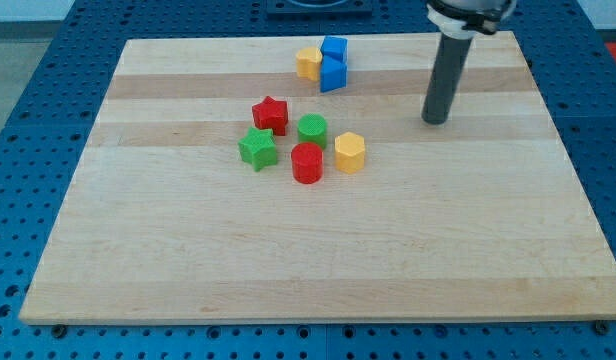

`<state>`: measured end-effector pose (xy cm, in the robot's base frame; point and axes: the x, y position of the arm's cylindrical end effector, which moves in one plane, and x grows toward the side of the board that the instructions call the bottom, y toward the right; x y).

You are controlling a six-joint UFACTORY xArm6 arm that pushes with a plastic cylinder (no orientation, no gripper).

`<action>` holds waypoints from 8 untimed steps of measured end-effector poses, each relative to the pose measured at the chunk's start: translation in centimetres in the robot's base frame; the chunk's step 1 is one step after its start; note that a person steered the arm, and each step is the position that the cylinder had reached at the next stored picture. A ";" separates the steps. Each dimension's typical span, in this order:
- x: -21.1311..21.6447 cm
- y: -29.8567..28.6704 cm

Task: Drag the triangle diagonally top right to the hexagon

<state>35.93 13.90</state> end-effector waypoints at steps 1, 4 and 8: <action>-1.9 -2.5; -4.1 -13.2; -8.4 -15.9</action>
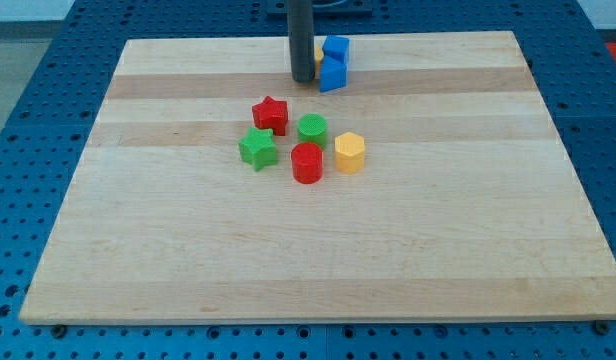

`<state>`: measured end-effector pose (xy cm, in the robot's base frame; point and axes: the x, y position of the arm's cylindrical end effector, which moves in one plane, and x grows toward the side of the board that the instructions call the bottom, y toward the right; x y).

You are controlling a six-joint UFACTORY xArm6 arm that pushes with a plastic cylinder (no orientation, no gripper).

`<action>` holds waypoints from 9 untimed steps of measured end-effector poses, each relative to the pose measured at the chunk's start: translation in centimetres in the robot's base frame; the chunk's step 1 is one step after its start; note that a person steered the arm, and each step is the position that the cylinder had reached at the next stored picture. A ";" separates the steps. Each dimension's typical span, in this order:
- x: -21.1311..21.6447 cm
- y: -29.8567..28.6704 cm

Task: Drag the triangle diagonally top right to the hexagon

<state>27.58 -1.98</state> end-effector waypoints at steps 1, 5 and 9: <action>-0.4 1.9; 0.6 7.4; 3.5 10.8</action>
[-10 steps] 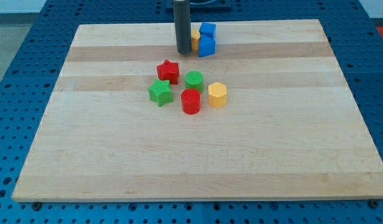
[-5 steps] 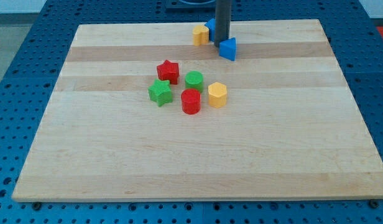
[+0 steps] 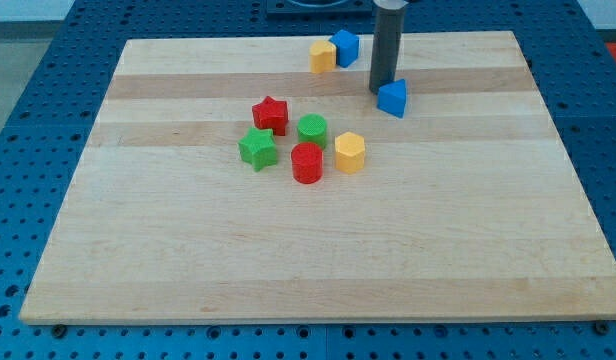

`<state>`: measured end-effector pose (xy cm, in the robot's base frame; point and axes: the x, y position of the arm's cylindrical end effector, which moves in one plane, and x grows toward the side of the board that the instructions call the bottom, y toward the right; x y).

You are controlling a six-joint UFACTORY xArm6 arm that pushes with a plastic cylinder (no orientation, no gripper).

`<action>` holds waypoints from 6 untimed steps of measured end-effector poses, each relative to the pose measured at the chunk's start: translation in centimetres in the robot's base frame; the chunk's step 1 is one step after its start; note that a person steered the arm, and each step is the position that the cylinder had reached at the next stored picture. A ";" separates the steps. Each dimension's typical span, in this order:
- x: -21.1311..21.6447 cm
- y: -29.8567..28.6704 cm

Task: Drag the triangle diagonally top right to the hexagon

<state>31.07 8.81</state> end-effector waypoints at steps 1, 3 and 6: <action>0.0 1.3; 1.9 1.6; 3.3 6.2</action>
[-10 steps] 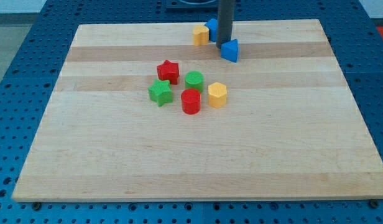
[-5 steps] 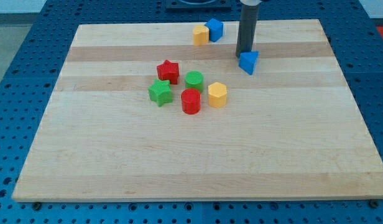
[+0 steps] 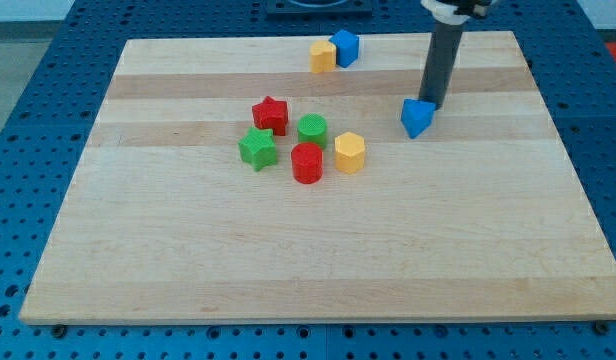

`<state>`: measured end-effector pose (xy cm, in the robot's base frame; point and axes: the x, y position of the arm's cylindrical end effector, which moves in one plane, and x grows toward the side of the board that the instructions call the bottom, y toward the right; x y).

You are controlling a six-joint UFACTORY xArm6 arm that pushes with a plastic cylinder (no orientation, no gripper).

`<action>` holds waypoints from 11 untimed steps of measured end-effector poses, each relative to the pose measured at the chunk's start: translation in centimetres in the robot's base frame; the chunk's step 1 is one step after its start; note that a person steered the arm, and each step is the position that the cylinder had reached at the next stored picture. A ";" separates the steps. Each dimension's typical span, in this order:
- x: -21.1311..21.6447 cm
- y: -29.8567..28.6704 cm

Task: Drag the triangle diagonally top right to the hexagon

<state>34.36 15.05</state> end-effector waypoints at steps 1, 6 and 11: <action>0.9 0.1; 4.9 -2.4; 5.7 -3.6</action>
<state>40.08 11.48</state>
